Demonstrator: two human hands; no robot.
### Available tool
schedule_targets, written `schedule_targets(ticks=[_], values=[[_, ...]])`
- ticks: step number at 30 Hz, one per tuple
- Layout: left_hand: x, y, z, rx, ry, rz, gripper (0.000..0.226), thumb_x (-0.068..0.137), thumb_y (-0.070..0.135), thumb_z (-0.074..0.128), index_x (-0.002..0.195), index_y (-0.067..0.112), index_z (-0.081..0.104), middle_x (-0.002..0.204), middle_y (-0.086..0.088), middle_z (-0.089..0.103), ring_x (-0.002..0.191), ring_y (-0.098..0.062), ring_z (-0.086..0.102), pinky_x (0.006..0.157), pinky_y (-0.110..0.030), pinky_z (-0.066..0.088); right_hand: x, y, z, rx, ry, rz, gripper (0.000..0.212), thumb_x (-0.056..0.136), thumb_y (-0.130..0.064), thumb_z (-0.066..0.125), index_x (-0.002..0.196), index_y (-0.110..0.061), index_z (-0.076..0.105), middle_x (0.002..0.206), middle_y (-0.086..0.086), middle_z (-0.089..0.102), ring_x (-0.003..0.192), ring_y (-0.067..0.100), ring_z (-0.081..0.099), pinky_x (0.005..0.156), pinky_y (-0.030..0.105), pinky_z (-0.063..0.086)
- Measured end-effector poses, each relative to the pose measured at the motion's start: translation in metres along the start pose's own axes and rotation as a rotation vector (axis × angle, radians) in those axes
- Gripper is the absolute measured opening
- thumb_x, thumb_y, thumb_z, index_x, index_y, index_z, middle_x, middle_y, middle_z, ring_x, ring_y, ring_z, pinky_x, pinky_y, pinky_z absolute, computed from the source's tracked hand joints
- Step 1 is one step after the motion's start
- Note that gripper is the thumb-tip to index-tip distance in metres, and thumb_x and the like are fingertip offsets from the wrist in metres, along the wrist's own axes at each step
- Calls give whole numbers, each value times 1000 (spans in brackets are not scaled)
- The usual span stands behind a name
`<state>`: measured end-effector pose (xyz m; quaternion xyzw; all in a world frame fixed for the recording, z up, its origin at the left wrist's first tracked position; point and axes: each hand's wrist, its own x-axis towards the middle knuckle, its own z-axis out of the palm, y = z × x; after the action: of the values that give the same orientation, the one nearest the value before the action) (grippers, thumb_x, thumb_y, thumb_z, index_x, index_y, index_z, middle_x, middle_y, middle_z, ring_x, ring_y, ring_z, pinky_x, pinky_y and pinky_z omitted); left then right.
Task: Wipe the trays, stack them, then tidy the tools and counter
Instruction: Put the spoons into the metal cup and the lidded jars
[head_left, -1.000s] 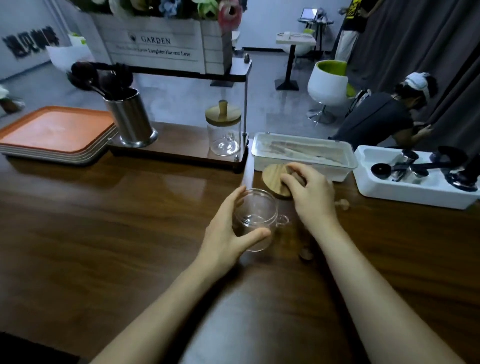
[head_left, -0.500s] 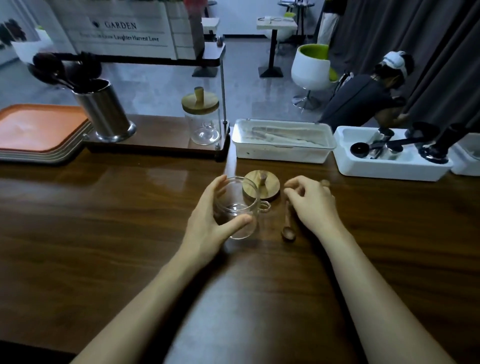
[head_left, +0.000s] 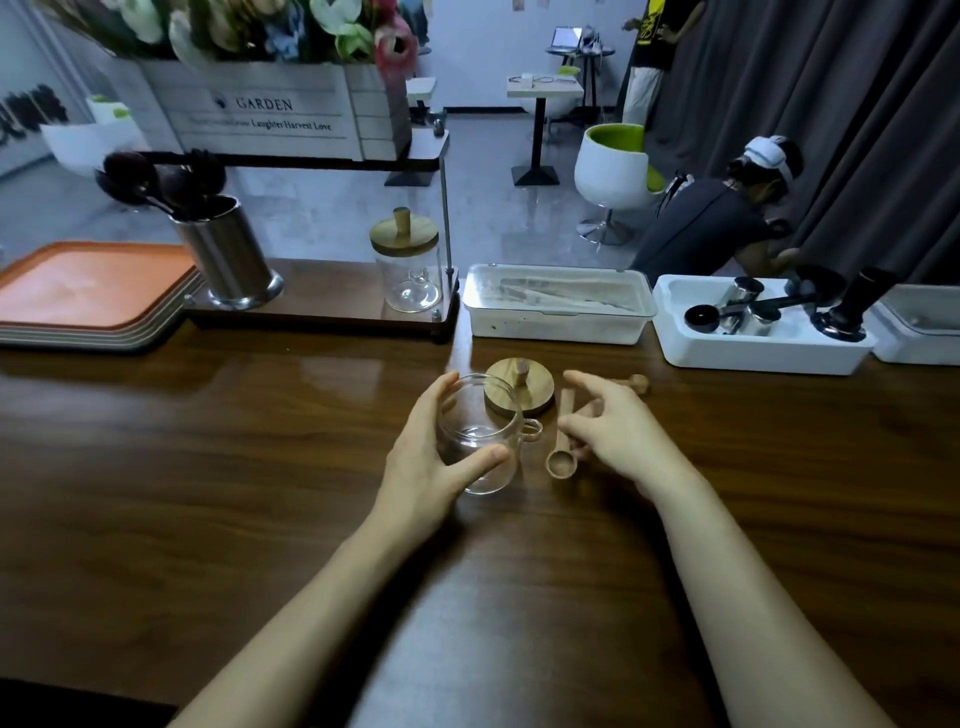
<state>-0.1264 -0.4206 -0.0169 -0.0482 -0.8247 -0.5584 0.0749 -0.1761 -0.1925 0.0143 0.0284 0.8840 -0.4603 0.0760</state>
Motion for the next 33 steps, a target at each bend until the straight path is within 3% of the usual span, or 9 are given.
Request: schedule_targets(ticks=[3, 7, 12, 16, 20, 24, 29, 31, 33], values=[[0, -1, 0, 12, 5, 2, 96, 70, 59, 86, 150, 41, 37, 148, 20, 51, 138, -1, 46, 115, -44, 41, -14, -29, -12, 353, 44, -104, 48, 94, -5, 66, 137, -25, 58, 80, 10, 70, 68, 10, 69, 65, 22, 58], [0, -1, 1, 6, 10, 1, 95, 70, 55, 87, 150, 41, 38, 147, 19, 53, 137, -2, 48, 115, -44, 41, -22, -65, -2, 575, 120, -206, 27, 96, -3, 62, 121, -14, 67, 80, 10, 67, 69, 11, 67, 65, 22, 58], [-1, 1, 2, -2, 20, 2, 93, 70, 51, 86, 149, 40, 39, 142, 24, 55, 133, 1, 50, 113, -41, 44, -12, -63, 22, 165, 174, -263, 13, 93, -24, 66, 99, -28, 77, 78, -6, 73, 75, 8, 70, 79, 39, 61], [-1, 2, 2, -7, 12, -3, 91, 72, 51, 85, 149, 43, 38, 144, 22, 53, 134, 2, 48, 113, -39, 45, -12, -63, 28, -23, 64, -288, 12, 91, -29, 68, 96, -31, 79, 97, -13, 72, 95, 6, 66, 93, 36, 54], [-1, -2, 2, 5, 22, 5, 93, 72, 56, 85, 151, 41, 37, 148, 21, 50, 138, 1, 46, 113, -41, 44, -7, -60, 35, -210, 28, -282, 12, 93, -29, 67, 96, -31, 79, 121, -12, 52, 120, 17, 44, 95, 25, 31], [0, -2, 3, 4, 36, 5, 92, 71, 57, 84, 149, 44, 38, 148, 24, 49, 139, 2, 44, 114, -42, 43, 0, -54, 37, -238, -14, -257, 20, 95, -32, 62, 106, -37, 78, 151, -13, 46, 137, 17, 39, 109, 34, 31], [6, -3, -3, 0, 61, -10, 93, 69, 58, 84, 149, 44, 39, 145, 24, 52, 137, 2, 46, 113, -41, 45, 9, -40, 37, 199, 76, -256, 23, 97, -25, 62, 113, -32, 77, 127, -11, 68, 108, 1, 63, 98, 21, 51], [7, -3, -5, 4, 59, -17, 93, 68, 59, 84, 149, 44, 39, 143, 26, 52, 136, 3, 46, 113, -41, 44, 21, -28, 40, 157, 212, -199, 25, 97, -27, 63, 120, -31, 74, 118, -10, 72, 109, 6, 65, 100, 29, 52], [7, -4, -5, 6, 59, -20, 94, 68, 58, 84, 149, 44, 39, 143, 27, 52, 136, 3, 46, 114, -41, 43, 33, -16, 44, 10, 286, -150, 34, 96, -31, 64, 129, -28, 68, 131, -5, 67, 125, 18, 58, 106, 36, 45]])
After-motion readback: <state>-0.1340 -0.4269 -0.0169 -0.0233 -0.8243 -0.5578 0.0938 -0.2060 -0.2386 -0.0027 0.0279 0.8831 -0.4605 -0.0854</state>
